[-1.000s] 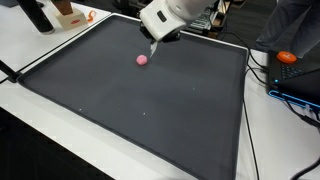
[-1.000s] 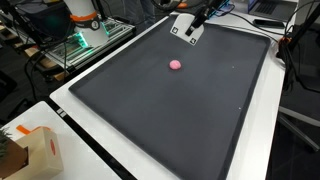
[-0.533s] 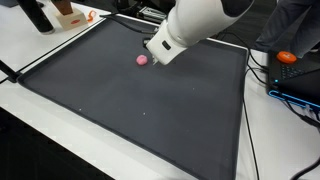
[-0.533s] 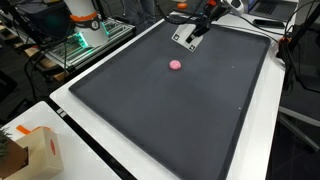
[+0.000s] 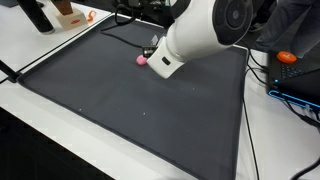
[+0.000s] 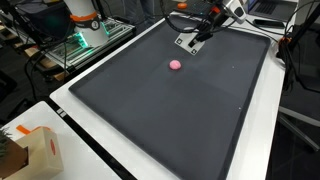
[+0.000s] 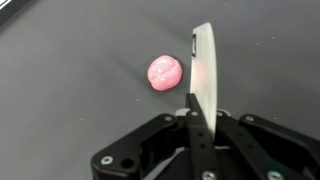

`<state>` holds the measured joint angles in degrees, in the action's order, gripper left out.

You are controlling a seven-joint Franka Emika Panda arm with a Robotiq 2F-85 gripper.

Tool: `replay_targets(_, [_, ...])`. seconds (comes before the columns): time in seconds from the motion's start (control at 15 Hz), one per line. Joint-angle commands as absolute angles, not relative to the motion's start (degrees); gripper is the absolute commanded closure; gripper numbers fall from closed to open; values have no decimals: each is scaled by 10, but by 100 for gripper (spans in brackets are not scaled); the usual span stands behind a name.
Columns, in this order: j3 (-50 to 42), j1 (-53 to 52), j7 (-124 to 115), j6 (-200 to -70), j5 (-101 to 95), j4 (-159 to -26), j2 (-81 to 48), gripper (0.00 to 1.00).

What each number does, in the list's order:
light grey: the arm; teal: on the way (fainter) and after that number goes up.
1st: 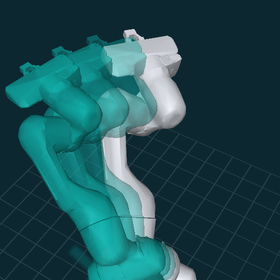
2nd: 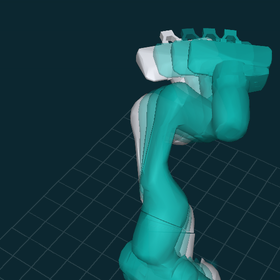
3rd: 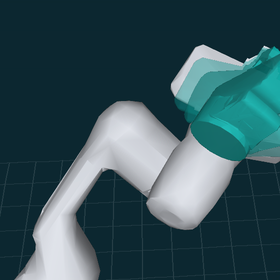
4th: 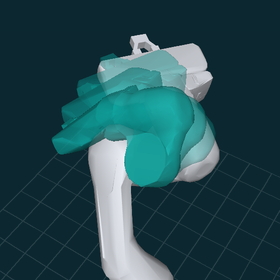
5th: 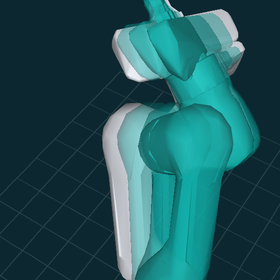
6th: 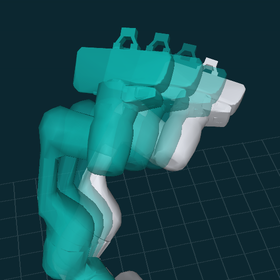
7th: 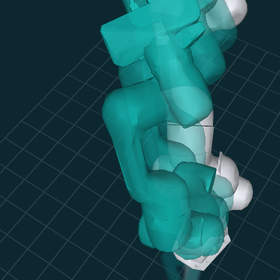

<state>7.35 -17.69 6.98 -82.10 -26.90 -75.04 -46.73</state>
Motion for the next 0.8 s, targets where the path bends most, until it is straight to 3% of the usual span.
replay_targets(0.0, [60, -182, 79, -786, -260, -690, -501, 99])
replay_targets(0.73, [41, -131, 35, -751, -150, -599, -527, 99])
